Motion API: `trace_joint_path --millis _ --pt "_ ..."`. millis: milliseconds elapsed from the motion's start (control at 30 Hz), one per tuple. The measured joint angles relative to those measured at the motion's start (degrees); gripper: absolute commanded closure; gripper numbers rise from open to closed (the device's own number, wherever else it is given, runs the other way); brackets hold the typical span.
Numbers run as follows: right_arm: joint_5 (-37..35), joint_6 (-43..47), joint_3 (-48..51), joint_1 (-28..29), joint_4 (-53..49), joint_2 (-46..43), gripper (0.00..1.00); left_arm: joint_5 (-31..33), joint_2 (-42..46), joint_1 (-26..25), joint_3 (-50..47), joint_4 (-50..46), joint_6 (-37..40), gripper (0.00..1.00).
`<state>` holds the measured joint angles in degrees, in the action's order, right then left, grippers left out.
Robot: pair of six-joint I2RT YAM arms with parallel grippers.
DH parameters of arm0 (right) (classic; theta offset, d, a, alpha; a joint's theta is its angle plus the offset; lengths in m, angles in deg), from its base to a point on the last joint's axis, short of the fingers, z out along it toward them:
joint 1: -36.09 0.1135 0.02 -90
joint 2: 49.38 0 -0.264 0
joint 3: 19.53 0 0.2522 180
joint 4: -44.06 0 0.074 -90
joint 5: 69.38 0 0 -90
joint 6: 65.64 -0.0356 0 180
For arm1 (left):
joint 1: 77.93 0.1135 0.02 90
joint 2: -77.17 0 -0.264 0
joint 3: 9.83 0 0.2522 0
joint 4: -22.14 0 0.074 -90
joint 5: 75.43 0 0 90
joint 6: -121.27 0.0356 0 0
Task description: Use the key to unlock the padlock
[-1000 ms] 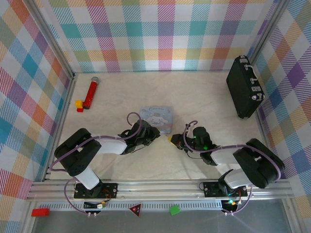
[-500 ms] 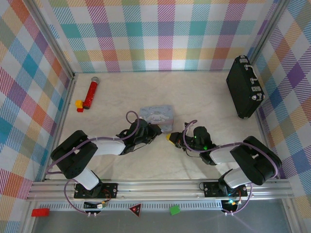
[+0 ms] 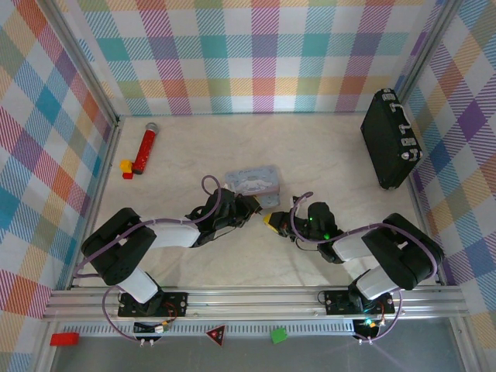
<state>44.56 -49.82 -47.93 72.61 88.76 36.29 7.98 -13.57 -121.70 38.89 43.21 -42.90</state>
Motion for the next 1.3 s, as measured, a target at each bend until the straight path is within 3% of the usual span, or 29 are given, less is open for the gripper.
trace_joint_path --millis 300,667,1300 --pt "-0.68 0.02 0.17 0.11 -0.04 -1.88 1.00 -0.02 0.13 0.04 -0.09 1.31 0.00 0.95" --pt "-2.38 3.06 0.79 0.22 -6.58 -12.20 1.00 -0.44 2.21 0.04 -2.95 1.46 0.00 0.95" --pt "-4.98 3.06 0.79 5.46 -4.44 -9.86 1.00 -0.42 9.62 0.04 -3.65 -1.97 0.07 0.95"
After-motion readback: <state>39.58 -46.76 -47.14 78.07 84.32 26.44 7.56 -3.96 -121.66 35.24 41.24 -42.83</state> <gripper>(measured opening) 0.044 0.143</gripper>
